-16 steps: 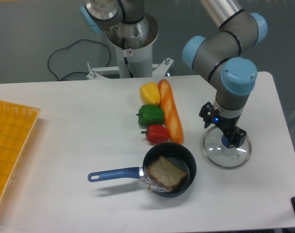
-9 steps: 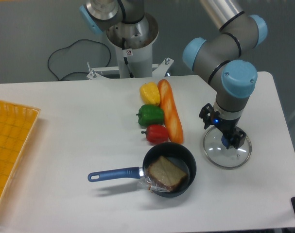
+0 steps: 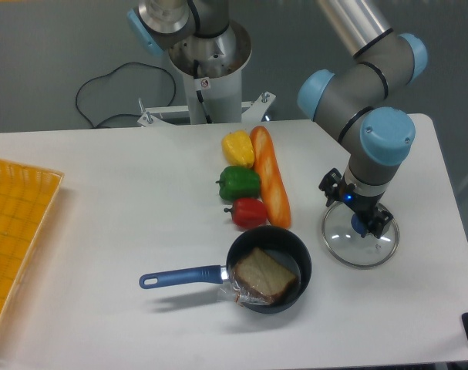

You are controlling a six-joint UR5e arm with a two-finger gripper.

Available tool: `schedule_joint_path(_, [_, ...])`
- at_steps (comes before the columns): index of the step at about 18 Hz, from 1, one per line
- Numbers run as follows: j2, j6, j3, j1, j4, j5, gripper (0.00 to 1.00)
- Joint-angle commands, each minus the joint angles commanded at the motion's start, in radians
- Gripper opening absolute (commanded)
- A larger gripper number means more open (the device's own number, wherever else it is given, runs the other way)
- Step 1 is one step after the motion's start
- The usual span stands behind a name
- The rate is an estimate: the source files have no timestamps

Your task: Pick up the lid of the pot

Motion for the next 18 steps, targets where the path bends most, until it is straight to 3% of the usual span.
schedule_joint_path(4, [0.002,-0.006,-0.005,0.008,-0.002,0.003,1.00])
schedule_joint_path(9, [-0.008,-0.115,-0.040,0.022,0.003,0.000,1.00])
schedule_joint_path(18, [-0.052,-0.123,-0.023,0.067,0.040,0.000,1.00])
